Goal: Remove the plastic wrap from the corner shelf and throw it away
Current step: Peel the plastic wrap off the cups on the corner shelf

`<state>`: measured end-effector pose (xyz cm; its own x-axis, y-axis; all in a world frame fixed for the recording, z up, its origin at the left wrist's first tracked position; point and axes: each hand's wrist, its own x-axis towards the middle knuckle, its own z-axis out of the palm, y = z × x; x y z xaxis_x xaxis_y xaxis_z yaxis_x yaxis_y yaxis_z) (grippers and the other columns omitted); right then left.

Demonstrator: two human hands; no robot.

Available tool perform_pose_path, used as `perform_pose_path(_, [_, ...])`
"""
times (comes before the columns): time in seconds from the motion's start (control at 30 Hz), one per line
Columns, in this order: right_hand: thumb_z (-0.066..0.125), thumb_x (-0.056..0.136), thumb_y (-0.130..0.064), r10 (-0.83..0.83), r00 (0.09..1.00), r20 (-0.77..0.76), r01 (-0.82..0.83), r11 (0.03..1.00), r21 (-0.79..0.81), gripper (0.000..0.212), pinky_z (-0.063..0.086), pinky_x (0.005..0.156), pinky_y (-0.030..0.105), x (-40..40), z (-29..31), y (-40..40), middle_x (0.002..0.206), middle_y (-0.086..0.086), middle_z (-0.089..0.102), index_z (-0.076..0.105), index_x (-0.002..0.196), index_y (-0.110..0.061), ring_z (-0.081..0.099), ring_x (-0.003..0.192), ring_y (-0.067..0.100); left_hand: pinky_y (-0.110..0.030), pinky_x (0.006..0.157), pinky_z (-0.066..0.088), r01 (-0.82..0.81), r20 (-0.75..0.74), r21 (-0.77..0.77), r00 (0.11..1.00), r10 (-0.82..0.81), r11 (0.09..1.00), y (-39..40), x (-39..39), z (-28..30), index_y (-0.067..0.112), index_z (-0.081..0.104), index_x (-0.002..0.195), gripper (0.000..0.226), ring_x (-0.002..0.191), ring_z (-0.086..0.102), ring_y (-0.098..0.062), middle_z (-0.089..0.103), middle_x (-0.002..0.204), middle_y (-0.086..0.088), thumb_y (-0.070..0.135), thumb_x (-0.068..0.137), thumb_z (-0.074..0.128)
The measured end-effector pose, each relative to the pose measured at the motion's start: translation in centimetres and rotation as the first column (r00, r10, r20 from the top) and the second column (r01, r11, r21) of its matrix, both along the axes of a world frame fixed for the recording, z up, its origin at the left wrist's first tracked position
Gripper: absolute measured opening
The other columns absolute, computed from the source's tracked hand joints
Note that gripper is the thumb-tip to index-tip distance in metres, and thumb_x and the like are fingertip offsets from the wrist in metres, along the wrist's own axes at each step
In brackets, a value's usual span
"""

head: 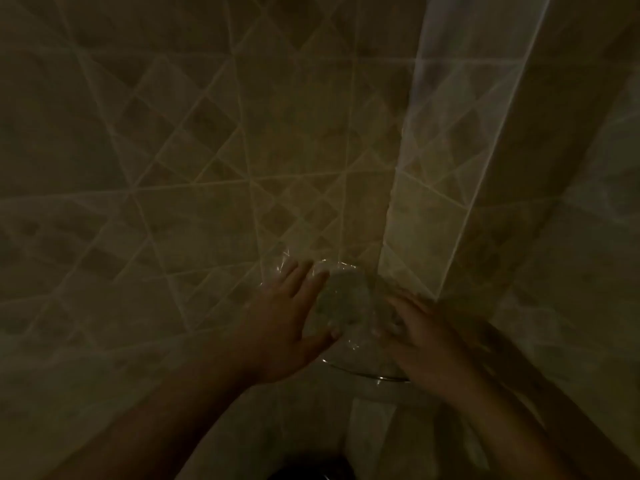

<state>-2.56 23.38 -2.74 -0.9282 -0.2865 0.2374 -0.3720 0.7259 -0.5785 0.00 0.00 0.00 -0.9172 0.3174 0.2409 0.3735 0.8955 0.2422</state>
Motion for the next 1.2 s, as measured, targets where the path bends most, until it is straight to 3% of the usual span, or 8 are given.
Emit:
perform_pose_path(0.17, [0.056, 0.086, -0.042, -0.061, 0.989, 0.137, 0.074, 0.993, -0.090, 0.021, 0.053, 0.068, 0.032, -0.5, -1.8, 0.1, 0.083, -0.011, 0.069, 0.064, 0.099, -0.028, 0.062, 0.073, -0.003, -0.012, 0.104, 0.024, 0.042, 0.114, 0.184, 0.991, -0.064, 0.982, 0.7, 0.7, -3.2, 0.034, -0.005, 0.147, 0.085, 0.132, 0.041, -0.025, -0.009, 0.159, 0.010, 0.075, 0.080, 0.026])
perform_pose_path(0.37, [0.059, 0.063, -0.054, 0.058, 0.909, 0.413, 0.061, 0.961, -0.270, 0.032, 0.055, 0.083, 0.041, -0.9, -1.4, -1.3, 0.089, -0.009, 0.073, 0.064, 0.087, -0.034, 0.068, 0.087, 0.008, -0.028, 0.113, 0.015, 0.025, 0.040, 0.156, 0.999, -0.032, 0.988, 1.5, 1.0, -6.2, 0.023, -0.007, 0.148, 0.086, 0.143, 0.019, -0.019, -0.006, 0.159, 0.005, 0.068, 0.086, 0.033])
perform_pose_path(0.53, [0.054, 0.058, -0.062, -0.177, 0.959, 0.220, 0.182, 0.983, -0.002, 0.063, 0.053, 0.082, 0.043, -0.5, -1.2, -2.0, 0.110, -0.005, 0.065, 0.048, 0.113, -0.032, 0.061, 0.105, 0.023, -0.033, 0.116, 0.017, 0.003, -0.017, 0.103, 1.000, -0.002, 0.995, 1.9, 0.8, -6.7, 0.014, -0.002, 0.149, 0.092, 0.144, 0.010, -0.016, 0.010, 0.160, -0.008, 0.069, 0.085, 0.033])
perform_pose_path(0.67, [0.059, 0.081, -0.038, -0.259, 0.965, -0.032, 0.260, 0.946, 0.191, 0.034, 0.053, 0.076, 0.041, -0.7, -1.3, -3.3, 0.107, 0.011, 0.064, 0.052, 0.111, -0.022, 0.056, 0.109, 0.036, -0.037, 0.115, 0.024, -0.015, -0.015, 0.078, 1.000, 0.016, 0.997, 1.7, 0.8, -6.9, 0.012, 0.001, 0.149, 0.095, 0.142, 0.020, -0.021, 0.018, 0.158, -0.010, 0.071, 0.082, 0.035])
perform_pose_path(0.93, [0.058, 0.088, -0.018, -0.295, 0.955, 0.001, 0.292, 0.944, -0.156, 0.012, 0.049, 0.060, 0.031, -2.6, -0.2, 0.0, 0.083, -0.005, 0.067, 0.062, 0.086, -0.029, 0.065, 0.069, 0.018, -0.039, 0.119, 0.010, 0.000, -0.007, -0.014, 1.000, 0.000, 1.000, 1.1, 0.7, -7.5, 0.009, -0.008, 0.147, 0.095, 0.145, 0.011, -0.019, 0.011, 0.160, -0.010, 0.067, 0.085, 0.034])
perform_pose_path(1.0, [0.058, 0.089, -0.008, -0.208, 0.956, 0.205, 0.282, 0.844, -0.456, 0.024, 0.055, 0.059, 0.033, -3.1, 0.4, 0.5, 0.086, -0.001, 0.064, 0.063, 0.081, -0.030, 0.070, 0.066, 0.018, -0.039, 0.119, 0.007, -0.009, 0.007, -0.008, 1.000, 0.009, 1.000, 1.0, 0.6, -7.6, 0.011, -0.011, 0.147, 0.095, 0.146, 0.006, -0.018, 0.006, 0.160, -0.008, 0.067, 0.084, 0.033])
perform_pose_path(1.07, [0.057, 0.087, 0.005, -0.017, 0.935, 0.353, 0.308, 0.529, -0.791, 0.033, 0.056, 0.054, 0.026, -3.1, 0.6, 0.6, 0.082, 0.001, 0.063, 0.067, 0.078, -0.026, 0.072, 0.066, 0.012, -0.042, 0.119, 0.009, -0.027, 0.018, 0.001, 0.999, 0.027, 1.000, 0.9, 0.6, -7.7, 0.015, -0.014, 0.147, 0.096, 0.146, 0.001, -0.017, 0.003, 0.160, -0.004, 0.068, 0.082, 0.033])
perform_pose_path(1.2, [0.051, 0.081, 0.015, 0.250, 0.856, 0.453, 0.469, -0.007, -0.883, 0.028, 0.055, 0.052, 0.020, -2.7, -0.3, 1.8, 0.073, 0.003, 0.069, 0.064, 0.086, -0.009, 0.073, 0.066, 0.015, -0.040, 0.118, -0.001, -0.082, 0.031, -0.027, 0.996, 0.083, 0.996, 0.7, 0.6, -8.0, 0.021, -0.020, 0.145, 0.095, 0.144, -0.013, -0.017, -0.004, 0.160, 0.000, 0.073, 0.080, 0.027])
